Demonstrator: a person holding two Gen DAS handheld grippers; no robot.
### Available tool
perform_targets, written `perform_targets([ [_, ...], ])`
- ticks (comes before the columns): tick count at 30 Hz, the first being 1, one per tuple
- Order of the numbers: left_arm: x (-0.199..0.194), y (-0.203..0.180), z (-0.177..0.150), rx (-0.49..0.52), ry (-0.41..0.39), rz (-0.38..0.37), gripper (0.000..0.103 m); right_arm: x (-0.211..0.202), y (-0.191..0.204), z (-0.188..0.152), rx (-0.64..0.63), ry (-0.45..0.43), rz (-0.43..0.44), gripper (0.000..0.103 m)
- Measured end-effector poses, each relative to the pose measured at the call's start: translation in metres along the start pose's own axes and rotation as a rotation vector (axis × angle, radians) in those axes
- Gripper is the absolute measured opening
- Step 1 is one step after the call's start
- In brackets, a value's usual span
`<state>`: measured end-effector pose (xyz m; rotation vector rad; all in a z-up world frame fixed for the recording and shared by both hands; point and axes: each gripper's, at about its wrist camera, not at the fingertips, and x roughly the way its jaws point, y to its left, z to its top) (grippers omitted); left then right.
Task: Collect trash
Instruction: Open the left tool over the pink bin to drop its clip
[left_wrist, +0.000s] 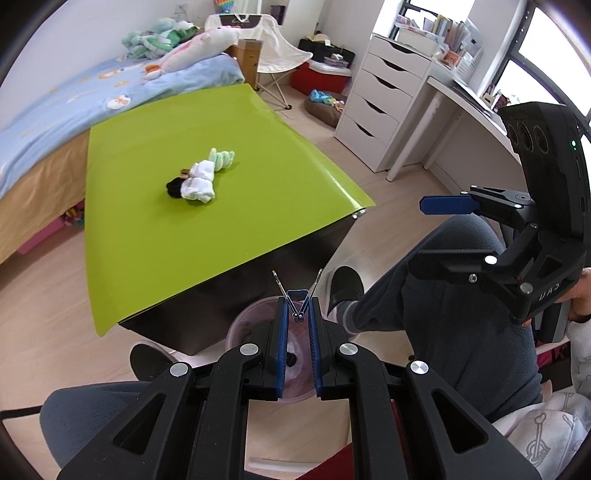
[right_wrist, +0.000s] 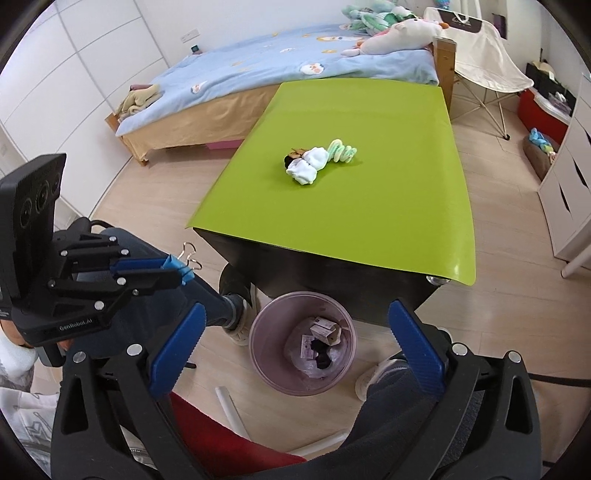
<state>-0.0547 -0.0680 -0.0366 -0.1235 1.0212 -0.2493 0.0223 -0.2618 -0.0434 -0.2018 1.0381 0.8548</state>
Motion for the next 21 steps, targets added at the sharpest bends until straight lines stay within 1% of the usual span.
perform_targets([
  [2, 0.002, 0.000, 0.000, -0.002, 0.008, -0.002, 0.017, 0.000, -0.002, 0.000, 0.008, -0.005, 0.000, 0.098],
  [4, 0.005, 0.002, 0.000, -0.011, 0.015, 0.010, 0.028, 0.000, -0.002, 0.000, 0.014, -0.010, 0.003, 0.098],
  [6, 0.005, 0.005, -0.001, -0.030, 0.011, 0.016, 0.054, 0.000, -0.002, 0.000, 0.015, -0.019, 0.002, 0.099],
  [7, 0.004, 0.007, -0.001, -0.039, 0.005, 0.019, 0.057, -0.001, -0.002, 0.000, 0.018, -0.023, 0.002, 0.099],
  [9, 0.002, 0.009, -0.002, -0.051, -0.006, 0.031, 0.080, -0.001, -0.003, 0.000, 0.020, -0.029, 0.000, 0.100],
  [11, -0.001, 0.012, -0.002, -0.062, -0.028, 0.045, 0.089, -0.001, -0.003, 0.000, 0.023, -0.032, -0.002, 0.100],
  [13, -0.004, 0.016, -0.001, -0.077, -0.039, 0.059, 0.092, 0.000, -0.004, 0.000, 0.024, -0.032, -0.001, 0.100],
  [14, -0.004, 0.018, 0.000, -0.087, -0.041, 0.062, 0.095, 0.000, -0.004, 0.000, 0.025, -0.032, -0.001, 0.100],
  [18, -0.005, 0.027, 0.001, -0.131, -0.045, 0.066, 0.095, 0.003, -0.004, -0.001, 0.034, -0.024, -0.001, 0.100],
  [21, -0.007, 0.029, 0.002, -0.138, -0.053, 0.081, 0.095, 0.004, -0.005, 0.000, 0.037, -0.019, -0.003, 0.100],
])
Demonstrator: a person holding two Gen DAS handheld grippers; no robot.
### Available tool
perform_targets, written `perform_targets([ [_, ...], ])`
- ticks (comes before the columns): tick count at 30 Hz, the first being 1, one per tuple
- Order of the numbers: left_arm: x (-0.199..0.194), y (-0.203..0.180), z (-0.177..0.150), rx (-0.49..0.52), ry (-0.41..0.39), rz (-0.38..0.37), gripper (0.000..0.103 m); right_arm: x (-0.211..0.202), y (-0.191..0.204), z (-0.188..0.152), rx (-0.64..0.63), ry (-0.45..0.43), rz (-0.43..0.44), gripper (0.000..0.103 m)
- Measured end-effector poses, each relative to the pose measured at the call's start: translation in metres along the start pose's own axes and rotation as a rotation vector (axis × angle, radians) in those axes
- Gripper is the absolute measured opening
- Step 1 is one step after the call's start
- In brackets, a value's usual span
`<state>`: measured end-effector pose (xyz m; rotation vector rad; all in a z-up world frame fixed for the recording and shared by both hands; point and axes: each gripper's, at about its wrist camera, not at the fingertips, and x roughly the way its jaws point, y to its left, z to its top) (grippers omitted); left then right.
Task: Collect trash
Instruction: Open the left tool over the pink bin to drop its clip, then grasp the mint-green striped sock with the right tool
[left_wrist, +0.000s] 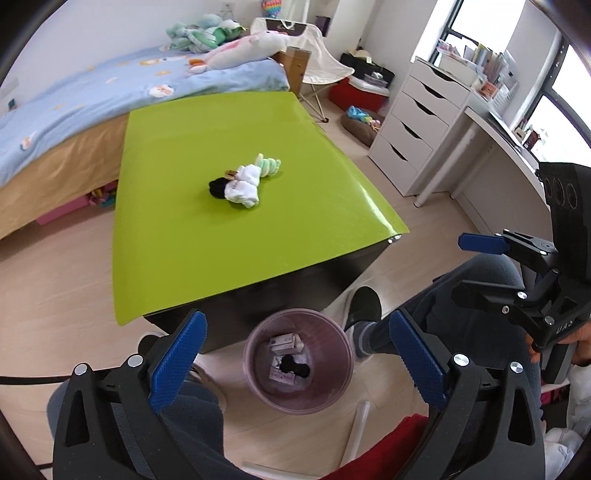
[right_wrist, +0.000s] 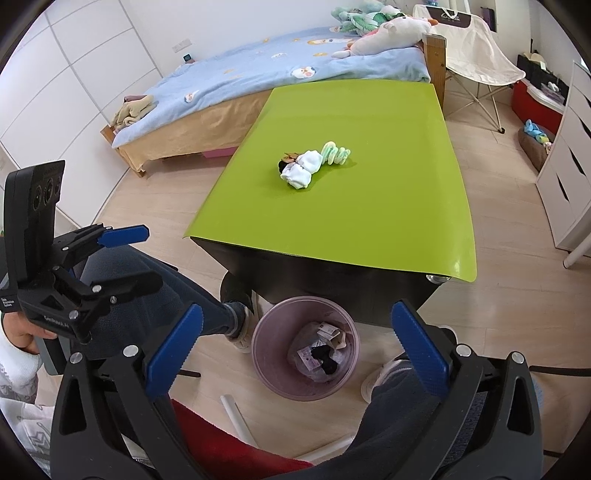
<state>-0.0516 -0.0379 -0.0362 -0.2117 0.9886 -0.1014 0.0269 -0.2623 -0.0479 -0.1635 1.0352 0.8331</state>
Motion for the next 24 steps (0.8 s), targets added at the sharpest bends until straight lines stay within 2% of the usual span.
perform_targets([
  [14, 0.002, 0.014, 0.008, -0.049, -0.015, 0.009, 0.095, 0.010, -0.004, 0.018, 0.045, 0.019, 0.003, 0.100],
  [24, 0.008, 0.026, 0.032, -0.063, -0.048, 0.030, 0.095, 0.033, -0.010, 0.070, 0.085, 0.034, 0.012, 0.100],
])
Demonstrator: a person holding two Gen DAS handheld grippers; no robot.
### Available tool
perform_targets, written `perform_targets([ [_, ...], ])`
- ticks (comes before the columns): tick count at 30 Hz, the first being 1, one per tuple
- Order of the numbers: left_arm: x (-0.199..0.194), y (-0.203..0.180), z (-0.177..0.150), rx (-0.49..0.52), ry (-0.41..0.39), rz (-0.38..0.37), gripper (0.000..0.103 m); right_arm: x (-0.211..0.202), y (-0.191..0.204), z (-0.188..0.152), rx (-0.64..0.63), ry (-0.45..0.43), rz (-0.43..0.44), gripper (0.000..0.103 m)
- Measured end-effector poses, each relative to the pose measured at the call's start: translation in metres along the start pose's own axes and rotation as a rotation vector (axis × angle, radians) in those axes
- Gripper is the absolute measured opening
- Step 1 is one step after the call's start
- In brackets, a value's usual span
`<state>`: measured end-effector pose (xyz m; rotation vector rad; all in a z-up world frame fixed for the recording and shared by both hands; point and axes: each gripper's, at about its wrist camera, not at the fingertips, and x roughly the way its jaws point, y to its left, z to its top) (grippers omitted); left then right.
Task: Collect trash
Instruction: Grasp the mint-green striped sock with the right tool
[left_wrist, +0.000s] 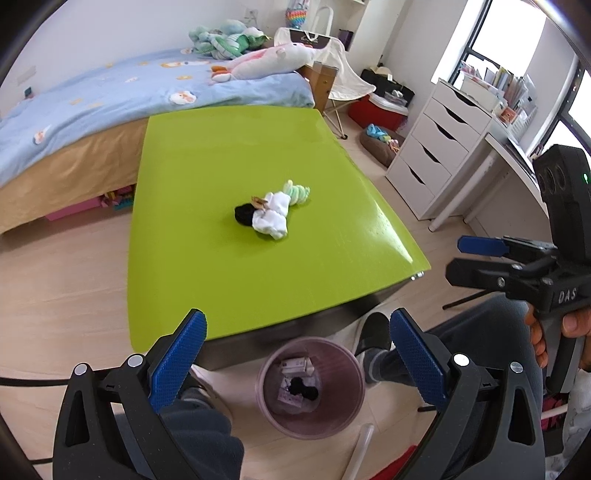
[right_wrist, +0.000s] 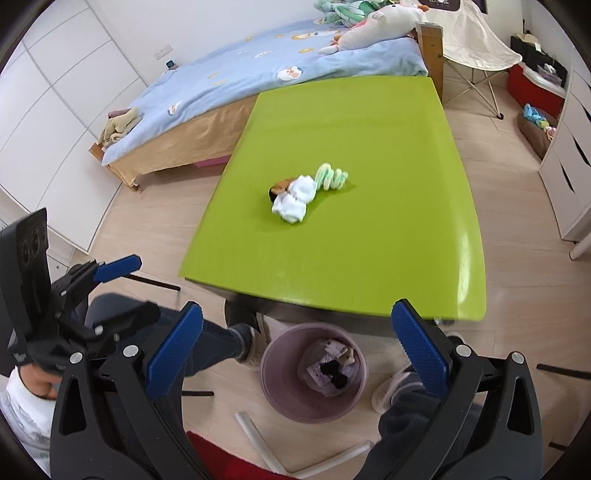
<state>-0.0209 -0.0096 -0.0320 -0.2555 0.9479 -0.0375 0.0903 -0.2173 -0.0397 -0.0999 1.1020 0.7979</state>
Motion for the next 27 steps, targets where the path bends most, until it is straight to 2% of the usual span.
perform_targets([
  [7, 0.009, 0.003, 0.014, -0.007, -0.004, 0.002, 0.095, 0.026, -0.008, 0.051, 0.042, 0.022, 0.019, 0.100],
  [18, 0.018, 0.005, 0.017, -0.004, 0.010, -0.004, 0.095, 0.091, -0.031, 0.129, 0.116, 0.106, -0.039, 0.100],
  [27, 0.025, 0.014, 0.017, -0.025, 0.022, -0.002, 0.095, 0.153, -0.053, 0.149, 0.212, 0.216, -0.050, 0.100],
])
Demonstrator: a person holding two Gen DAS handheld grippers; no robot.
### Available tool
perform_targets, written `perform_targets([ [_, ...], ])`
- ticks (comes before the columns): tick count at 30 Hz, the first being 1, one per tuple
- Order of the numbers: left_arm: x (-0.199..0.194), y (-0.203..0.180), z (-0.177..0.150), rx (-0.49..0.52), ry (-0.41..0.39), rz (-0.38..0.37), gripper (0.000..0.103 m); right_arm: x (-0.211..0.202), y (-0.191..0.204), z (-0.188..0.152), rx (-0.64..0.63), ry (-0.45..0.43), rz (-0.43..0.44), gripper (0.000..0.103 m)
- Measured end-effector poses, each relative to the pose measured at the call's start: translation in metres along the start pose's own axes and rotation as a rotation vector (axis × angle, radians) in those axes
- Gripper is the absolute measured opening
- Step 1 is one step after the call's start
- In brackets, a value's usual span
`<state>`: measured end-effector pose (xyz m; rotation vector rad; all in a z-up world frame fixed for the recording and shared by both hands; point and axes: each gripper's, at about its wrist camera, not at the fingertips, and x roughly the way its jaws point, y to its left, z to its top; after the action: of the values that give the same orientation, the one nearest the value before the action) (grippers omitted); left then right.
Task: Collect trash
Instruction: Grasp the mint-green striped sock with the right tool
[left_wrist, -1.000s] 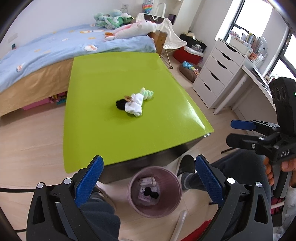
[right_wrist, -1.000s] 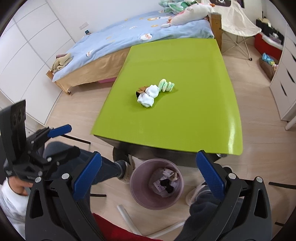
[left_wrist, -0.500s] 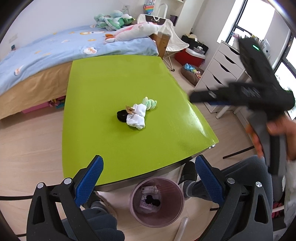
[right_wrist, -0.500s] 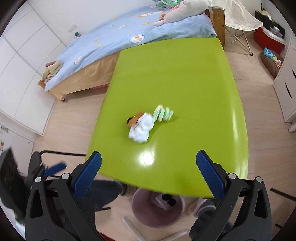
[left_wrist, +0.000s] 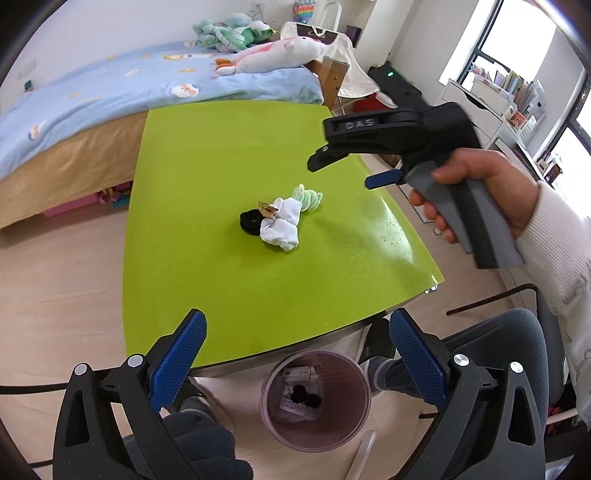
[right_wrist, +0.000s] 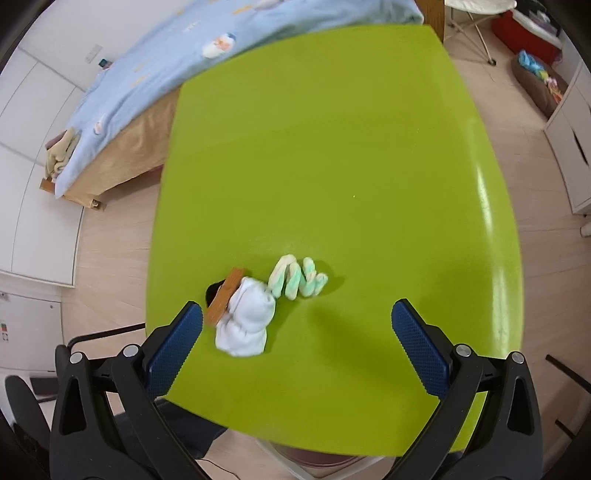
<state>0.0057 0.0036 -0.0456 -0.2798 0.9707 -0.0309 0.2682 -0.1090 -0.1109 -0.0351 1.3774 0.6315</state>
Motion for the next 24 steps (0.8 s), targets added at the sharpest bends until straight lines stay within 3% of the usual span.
perform_targets([
  [10, 0.008, 0.007, -0.005, -0.026, 0.018, -0.005, 0.095, 0.040, -0.015, 0.008, 0.109, 0.073, 0.064, 0.098],
  [12, 0.010, 0.009, -0.006, -0.033, 0.023, -0.005, 0.095, 0.044, -0.016, 0.010, 0.119, 0.081, 0.069, 0.085],
  [19, 0.013, 0.013, -0.004, -0.050, 0.032, -0.008, 0.095, 0.053, -0.014, 0.017, 0.125, 0.094, 0.082, 0.067],
  [22, 0.015, 0.013, -0.003, -0.049, 0.034, -0.012, 0.095, 0.055, -0.013, 0.019, 0.124, 0.100, 0.086, 0.054],
  [24, 0.016, 0.013, -0.002, -0.048, 0.037, -0.015, 0.095, 0.056, -0.014, 0.020, 0.121, 0.100, 0.074, 0.039],
])
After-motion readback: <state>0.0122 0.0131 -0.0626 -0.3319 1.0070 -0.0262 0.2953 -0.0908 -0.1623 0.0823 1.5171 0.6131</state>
